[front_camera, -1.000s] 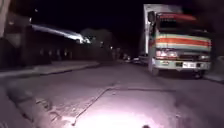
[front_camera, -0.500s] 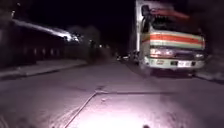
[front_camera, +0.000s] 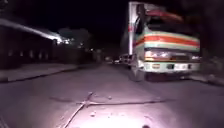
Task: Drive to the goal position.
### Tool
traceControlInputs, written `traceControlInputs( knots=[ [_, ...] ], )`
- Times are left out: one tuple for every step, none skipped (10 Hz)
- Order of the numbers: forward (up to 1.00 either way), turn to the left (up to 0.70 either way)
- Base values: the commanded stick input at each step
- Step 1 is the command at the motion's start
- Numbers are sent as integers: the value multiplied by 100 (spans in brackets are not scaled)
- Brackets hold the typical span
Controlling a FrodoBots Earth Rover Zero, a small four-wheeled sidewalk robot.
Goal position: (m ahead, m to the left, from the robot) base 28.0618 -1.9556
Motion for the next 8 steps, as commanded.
traceControlInputs(
  knots=[
    [70, 0],
    [70, 0],
    [70, 0],
    [70, 0],
    [70, 0],
    [70, 0],
    [70, 0],
    [70, 0]
  ],
)
